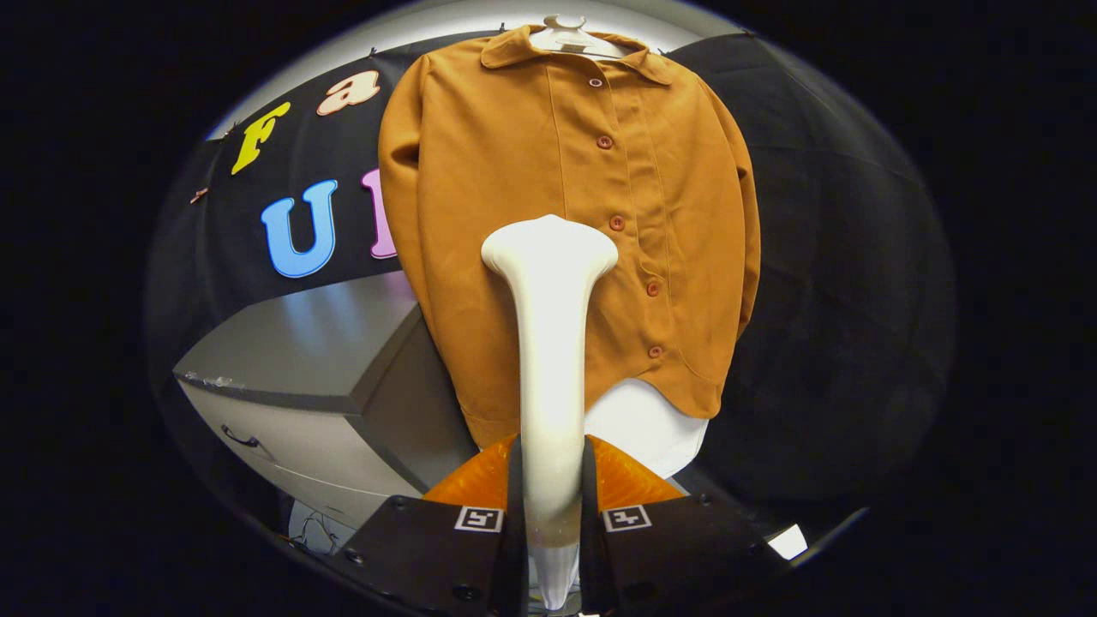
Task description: Iron the clothes twice with a garment steamer, once on the left side and once on the right side.
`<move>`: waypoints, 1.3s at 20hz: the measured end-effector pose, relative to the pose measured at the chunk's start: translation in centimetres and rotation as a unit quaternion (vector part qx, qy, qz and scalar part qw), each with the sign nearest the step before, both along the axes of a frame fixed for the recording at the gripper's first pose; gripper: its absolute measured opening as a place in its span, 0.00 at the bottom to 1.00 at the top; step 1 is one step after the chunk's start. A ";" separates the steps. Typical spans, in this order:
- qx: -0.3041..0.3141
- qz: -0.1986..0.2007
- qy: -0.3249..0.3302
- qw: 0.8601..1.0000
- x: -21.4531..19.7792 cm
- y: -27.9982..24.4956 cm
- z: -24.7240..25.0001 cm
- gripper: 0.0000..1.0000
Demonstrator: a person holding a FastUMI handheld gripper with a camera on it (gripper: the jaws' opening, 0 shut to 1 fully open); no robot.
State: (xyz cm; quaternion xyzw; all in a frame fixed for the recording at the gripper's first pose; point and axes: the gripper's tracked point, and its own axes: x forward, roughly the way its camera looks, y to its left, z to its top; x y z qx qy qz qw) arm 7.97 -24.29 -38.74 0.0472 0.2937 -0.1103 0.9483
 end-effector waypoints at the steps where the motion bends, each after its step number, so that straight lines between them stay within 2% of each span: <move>1: 0.007 -0.003 0.005 1.000 -0.4 0.0 -0.2 0.27; 7: 0.004 0.012 -0.006 1.000 -2.3 0.3 2.2 0.27; 13: -0.012 0.022 -0.083 0.996 -1.8 -0.3 10.2 0.27; 21: -0.046 0.037 -0.209 0.976 0.0 -0.8 23.4 0.27; 26: -0.066 0.028 -0.265 0.961 1.5 -2.3 28.9 0.27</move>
